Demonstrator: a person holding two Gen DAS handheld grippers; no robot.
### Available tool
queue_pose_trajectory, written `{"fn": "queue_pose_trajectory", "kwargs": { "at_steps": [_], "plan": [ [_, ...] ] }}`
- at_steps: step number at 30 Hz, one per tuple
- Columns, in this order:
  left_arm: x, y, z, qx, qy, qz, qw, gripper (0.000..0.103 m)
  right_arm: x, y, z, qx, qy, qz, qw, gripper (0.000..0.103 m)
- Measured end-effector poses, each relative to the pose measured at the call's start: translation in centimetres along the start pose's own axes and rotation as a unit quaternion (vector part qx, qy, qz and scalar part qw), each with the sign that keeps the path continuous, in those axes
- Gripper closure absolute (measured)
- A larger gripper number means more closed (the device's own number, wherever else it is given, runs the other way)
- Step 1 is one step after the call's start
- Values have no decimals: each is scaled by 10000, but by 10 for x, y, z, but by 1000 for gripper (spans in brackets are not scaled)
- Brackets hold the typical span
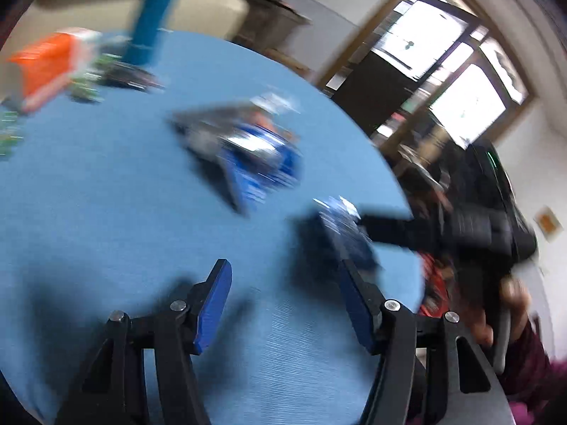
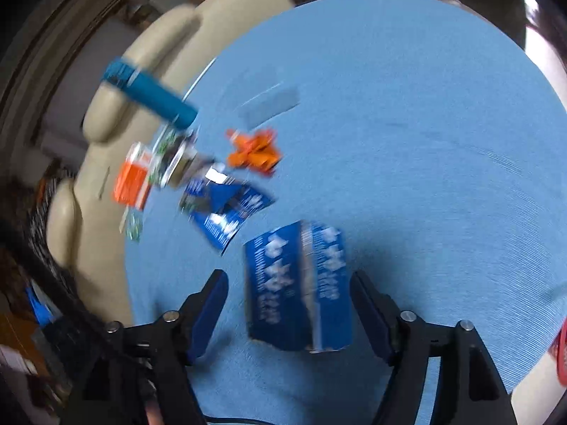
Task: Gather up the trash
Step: 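Grasp the blue toothpaste box with the right tool, then grasp the blue-and-silver carton with the left tool while the right tool holds the toothpaste box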
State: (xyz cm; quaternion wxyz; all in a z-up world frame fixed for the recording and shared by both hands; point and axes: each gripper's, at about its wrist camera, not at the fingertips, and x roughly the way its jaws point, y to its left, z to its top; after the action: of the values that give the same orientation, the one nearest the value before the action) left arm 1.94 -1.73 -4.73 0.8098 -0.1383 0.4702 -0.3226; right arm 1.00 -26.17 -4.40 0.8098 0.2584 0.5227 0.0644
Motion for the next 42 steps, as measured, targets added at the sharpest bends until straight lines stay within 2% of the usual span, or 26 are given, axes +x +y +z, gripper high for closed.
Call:
{"fn": "queue_pose_trajectory", "kwargs": {
  "at_steps": [3,6,10,12,14,19,25,29,35,42],
  "plan": [
    [-9,19,20,-462,-209,288,9983,34,19,20,-8,-421,152,-363,9983,26],
    [-5,24,34,-566,-199,514,9969,32,33,26,-16,-657,125,-712,9952,24],
    [12,16,46,-384,-77,690,9968,31,26,31,-25,-1021,-200,-798,9914,33],
    [22,9,55,-406,11,771,9962,26,18,35,-28,-1240,-352,-925,9873,43],
    [31,11,59,-519,42,855,9950,24,14,28,-26,-1198,-310,-865,9885,44],
    [60,9,77,-873,86,1053,9906,24,5,-6,-21,-595,-185,-533,9966,46],
    [81,-5,84,-817,118,1311,9879,24,0,-10,-22,-750,-255,-475,9957,46],
    [97,-4,82,-843,276,1393,9863,25,0,-11,-23,-878,-318,-428,9947,46],
    [99,-8,79,-677,183,1361,9882,28,-3,-16,-26,-937,-410,-319,9942,47],
    [80,-13,66,-670,234,1361,9882,29,-13,-23,-25,-782,-537,-319,9950,47]
  ]
}}
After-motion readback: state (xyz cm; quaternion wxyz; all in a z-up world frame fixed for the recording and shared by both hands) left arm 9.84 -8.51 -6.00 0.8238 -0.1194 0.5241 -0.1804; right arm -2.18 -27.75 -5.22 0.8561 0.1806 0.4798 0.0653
